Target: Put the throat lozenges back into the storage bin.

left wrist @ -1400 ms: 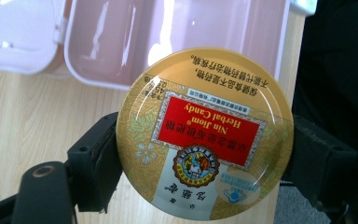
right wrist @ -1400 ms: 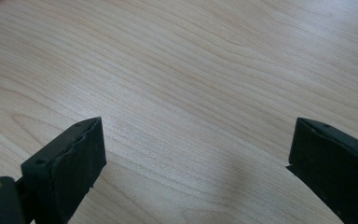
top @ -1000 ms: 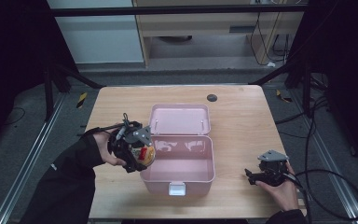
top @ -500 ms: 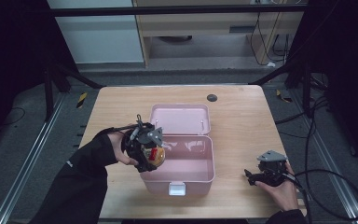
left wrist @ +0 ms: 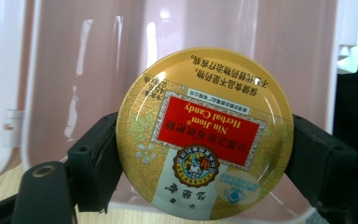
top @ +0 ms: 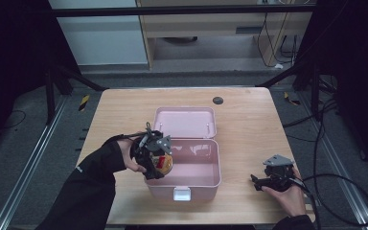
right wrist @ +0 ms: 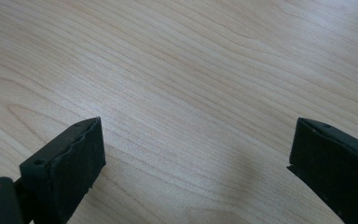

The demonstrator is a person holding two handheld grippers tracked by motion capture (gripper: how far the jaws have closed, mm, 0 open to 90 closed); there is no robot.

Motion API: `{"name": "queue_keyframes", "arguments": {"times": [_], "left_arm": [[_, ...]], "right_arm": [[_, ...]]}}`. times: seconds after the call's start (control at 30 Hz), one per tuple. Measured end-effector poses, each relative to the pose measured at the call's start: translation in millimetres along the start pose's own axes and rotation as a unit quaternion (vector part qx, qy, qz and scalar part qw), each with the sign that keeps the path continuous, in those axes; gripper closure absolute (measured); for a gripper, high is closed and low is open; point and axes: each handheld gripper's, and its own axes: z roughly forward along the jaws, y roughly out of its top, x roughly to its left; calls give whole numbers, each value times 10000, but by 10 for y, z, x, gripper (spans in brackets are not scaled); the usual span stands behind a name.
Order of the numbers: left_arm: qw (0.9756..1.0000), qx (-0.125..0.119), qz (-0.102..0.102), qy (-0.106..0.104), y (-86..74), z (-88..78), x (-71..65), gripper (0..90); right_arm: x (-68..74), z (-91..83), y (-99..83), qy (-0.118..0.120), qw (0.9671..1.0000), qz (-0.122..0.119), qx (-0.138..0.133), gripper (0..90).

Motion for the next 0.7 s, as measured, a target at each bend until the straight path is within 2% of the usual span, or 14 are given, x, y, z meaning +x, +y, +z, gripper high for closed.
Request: {"name": "queue_keyframes", "arguments": {"times": [0.17, 0.7], "left_arm": [[9999, 112, 0, -48, -33, 131, 24, 195], [9996, 244, -1, -108, -101, 341, 33, 195]], "right_arm": [[5, 15, -6, -9, 10000, -28, 48, 36], [15, 35, -8, 0, 9999, -70, 91, 34]]}}
